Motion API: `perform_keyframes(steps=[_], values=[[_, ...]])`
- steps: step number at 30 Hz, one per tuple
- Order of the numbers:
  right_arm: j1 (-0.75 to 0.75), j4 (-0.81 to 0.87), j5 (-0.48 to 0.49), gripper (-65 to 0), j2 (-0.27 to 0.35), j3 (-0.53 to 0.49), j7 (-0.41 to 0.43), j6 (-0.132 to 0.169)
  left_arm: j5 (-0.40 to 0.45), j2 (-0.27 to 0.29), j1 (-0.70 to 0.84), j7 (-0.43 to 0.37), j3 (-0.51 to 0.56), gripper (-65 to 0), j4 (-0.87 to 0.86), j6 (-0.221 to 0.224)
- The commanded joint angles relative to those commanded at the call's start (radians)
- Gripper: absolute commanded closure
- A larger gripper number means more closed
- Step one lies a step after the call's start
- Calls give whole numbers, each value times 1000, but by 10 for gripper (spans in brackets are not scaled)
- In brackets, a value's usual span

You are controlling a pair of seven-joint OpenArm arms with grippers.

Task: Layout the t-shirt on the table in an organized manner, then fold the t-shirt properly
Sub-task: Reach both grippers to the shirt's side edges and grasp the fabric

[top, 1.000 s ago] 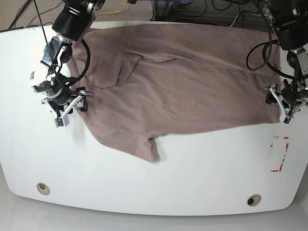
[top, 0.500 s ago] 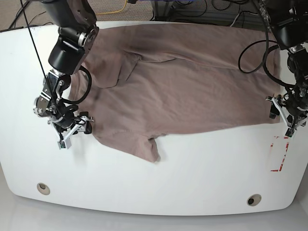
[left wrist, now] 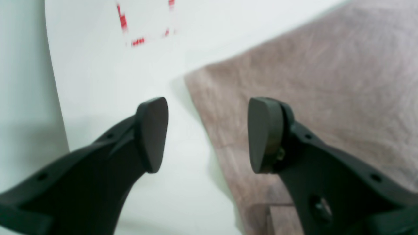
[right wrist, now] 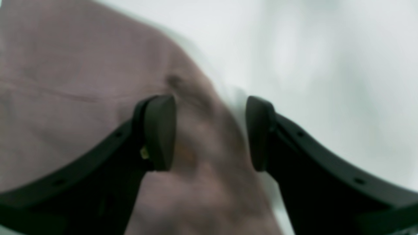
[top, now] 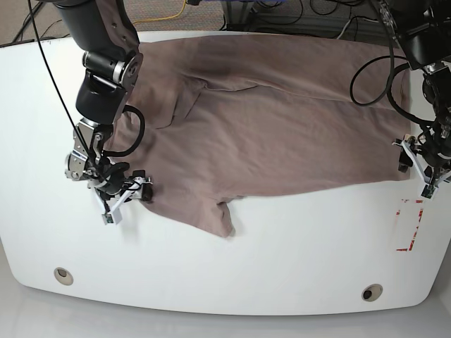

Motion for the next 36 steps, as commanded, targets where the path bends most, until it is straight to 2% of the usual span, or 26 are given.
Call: perform_keyframes(steps=[6, 10, 11, 14, 15, 19, 22, 24, 28, 33, 36], values=[[0, -2, 5, -315, -18, -2, 25, 0, 0, 0, 18, 0, -2, -360, -5, 0], [0, -5, 3, -205, -20, -3, 40, 0, 0, 2, 21, -2, -3, -360, -9, 0], [0, -5, 0, -152, -20, -3, 40, 0, 0, 2, 21, -2, -8, -360, -20, 0], [0, -5, -2, -62, -20, -3, 40, 0, 0, 2, 12, -5, -60, -360, -80, 0], [0, -5, -2, -51, -20, -5, 40, 0, 0, 2, 9, -5, -75, -360, -100, 0], [0, -5, -2, -36, -18, -5, 40, 0, 3, 2, -71, -9, -132, -361, -242, 0], [-2, -5, -2, 0, -6, -5, 37, 0, 6, 0, -127, -64, -147, -361, -361, 0], [-2, -5, -2, 0, -5, -5, 37, 0, 8, -2, -152, -107, -146, -361, -425, 0], [-5, -5, -2, 0, 2, -5, 37, 0, 8, -2, -203, -143, -144, -363, -511, 0], [-20, 0, -2, 0, 2, -5, 37, 0, 5, -2, -258, -180, -78, -363, -591, 0], [-23, 0, -2, 0, 2, -5, 37, 0, 6, -2, -273, -230, -54, -364, -641, 0]])
